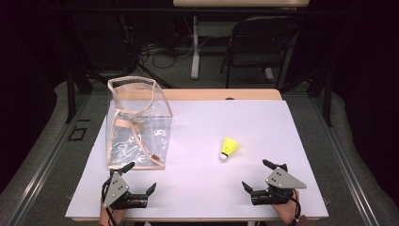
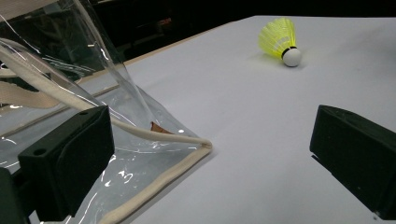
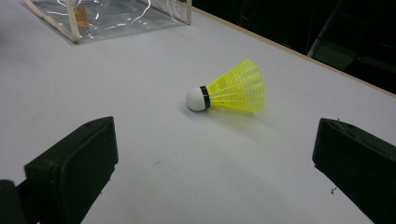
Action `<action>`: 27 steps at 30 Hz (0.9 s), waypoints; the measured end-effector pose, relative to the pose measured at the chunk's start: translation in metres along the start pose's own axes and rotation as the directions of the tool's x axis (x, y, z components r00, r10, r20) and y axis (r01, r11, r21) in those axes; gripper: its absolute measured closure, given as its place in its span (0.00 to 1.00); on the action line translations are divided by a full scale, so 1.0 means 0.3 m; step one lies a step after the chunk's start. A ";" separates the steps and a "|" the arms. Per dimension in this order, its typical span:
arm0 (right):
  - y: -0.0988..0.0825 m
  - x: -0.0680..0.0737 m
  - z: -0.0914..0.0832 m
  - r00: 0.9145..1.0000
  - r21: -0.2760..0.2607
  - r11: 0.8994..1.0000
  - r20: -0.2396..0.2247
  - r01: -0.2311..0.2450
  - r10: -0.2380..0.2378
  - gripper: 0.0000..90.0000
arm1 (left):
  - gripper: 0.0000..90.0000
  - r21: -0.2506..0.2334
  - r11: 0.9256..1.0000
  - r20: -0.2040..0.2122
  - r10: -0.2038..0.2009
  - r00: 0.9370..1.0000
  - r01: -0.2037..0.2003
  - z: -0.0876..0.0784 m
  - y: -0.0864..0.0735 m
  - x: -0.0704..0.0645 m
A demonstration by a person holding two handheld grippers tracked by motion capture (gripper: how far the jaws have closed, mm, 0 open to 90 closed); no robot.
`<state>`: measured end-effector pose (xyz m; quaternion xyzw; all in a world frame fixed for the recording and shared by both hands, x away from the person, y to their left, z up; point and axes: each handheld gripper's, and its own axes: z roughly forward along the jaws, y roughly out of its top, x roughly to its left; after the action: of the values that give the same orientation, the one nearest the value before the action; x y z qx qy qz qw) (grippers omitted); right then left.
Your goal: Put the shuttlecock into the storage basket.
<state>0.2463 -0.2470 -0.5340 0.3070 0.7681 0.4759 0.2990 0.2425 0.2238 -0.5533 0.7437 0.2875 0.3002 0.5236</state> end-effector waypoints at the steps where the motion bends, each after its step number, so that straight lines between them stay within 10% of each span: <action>1: 0.001 0.001 0.001 1.000 0.000 1.000 -0.001 0.003 -0.003 0.00 | 0.00 0.000 1.000 0.001 0.000 1.000 0.000 0.000 0.000 -0.001; 27: -0.011 0.001 0.005 1.000 0.009 1.000 0.002 -0.010 0.010 0.00 | 0.00 0.011 1.000 0.057 0.013 0.998 -0.013 0.118 0.077 -0.059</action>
<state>0.2465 -0.2473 -0.5375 0.3128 0.7684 0.4734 0.2960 0.2599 0.1827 -0.5435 0.7568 0.2694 0.2807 0.5252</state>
